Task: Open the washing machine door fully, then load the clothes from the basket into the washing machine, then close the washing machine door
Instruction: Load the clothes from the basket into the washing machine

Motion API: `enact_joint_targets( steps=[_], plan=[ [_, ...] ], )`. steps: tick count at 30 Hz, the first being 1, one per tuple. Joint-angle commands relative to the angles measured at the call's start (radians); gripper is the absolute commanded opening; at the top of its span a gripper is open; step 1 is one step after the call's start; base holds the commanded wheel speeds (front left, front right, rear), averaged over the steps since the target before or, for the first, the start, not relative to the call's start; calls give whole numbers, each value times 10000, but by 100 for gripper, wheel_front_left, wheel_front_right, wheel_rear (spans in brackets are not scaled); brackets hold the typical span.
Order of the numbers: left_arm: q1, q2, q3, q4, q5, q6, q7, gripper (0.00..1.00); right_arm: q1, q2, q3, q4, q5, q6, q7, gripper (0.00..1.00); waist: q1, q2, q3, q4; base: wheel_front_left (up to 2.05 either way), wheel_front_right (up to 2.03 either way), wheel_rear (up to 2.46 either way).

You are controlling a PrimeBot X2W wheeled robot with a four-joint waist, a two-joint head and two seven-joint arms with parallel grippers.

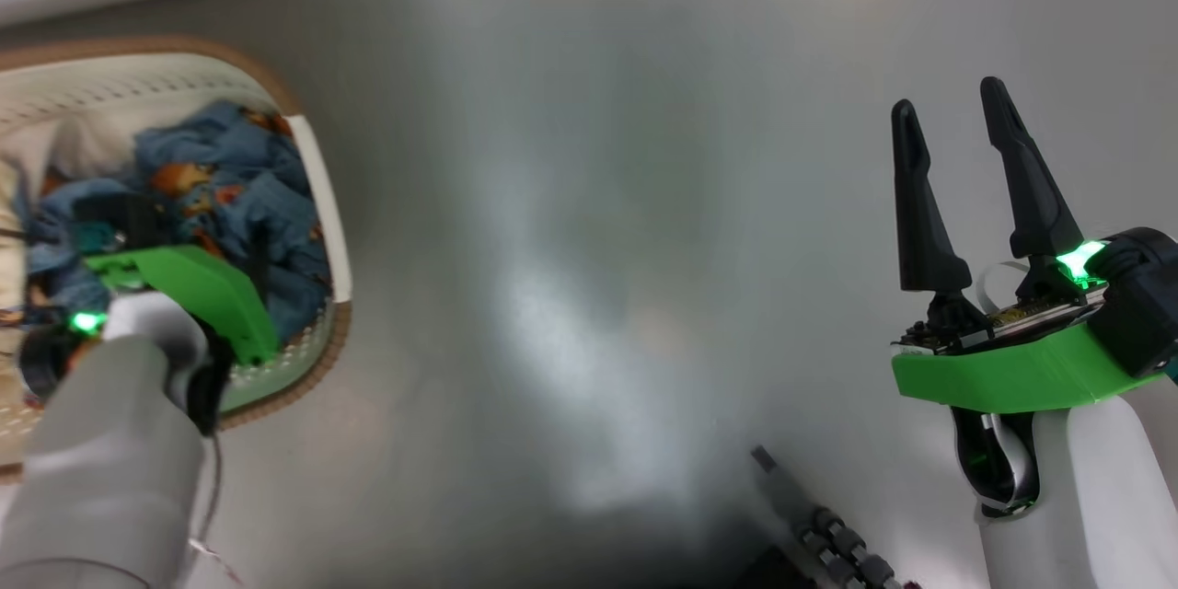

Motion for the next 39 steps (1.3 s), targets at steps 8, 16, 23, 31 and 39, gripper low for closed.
enact_joint_targets(
  steps=[8, 16, 23, 31, 39],
  plan=[
    [-622, 756, 150, 360, -130, 146, 242, 100, 167, -22, 271, -361, 353, 27, -45, 100, 0, -1, 967, -673, 0, 0, 0],
    [-835, 797, 280, 523, -330, 607, 441, 5, 199, -22, 219, -466, 289, 27, -45, 100, 0, -1, 1143, -650, 0, 0, 0],
    [-859, 699, 301, 570, -479, 548, 385, 0, 156, -22, 149, -498, 162, 27, -45, 100, 0, -1, 1098, -445, 0, 0, 0],
    [-714, 525, 171, 589, -462, 457, -100, 0, 187, -22, 44, -504, -10, 27, -45, 100, 0, -1, 793, -89, 0, 0, 0],
    [-244, 301, -44, 599, -319, 517, -1255, 0, 268, -22, -68, -434, -368, 27, -45, 100, 0, -1, 114, 456, 0, 0, 0]
  ],
)
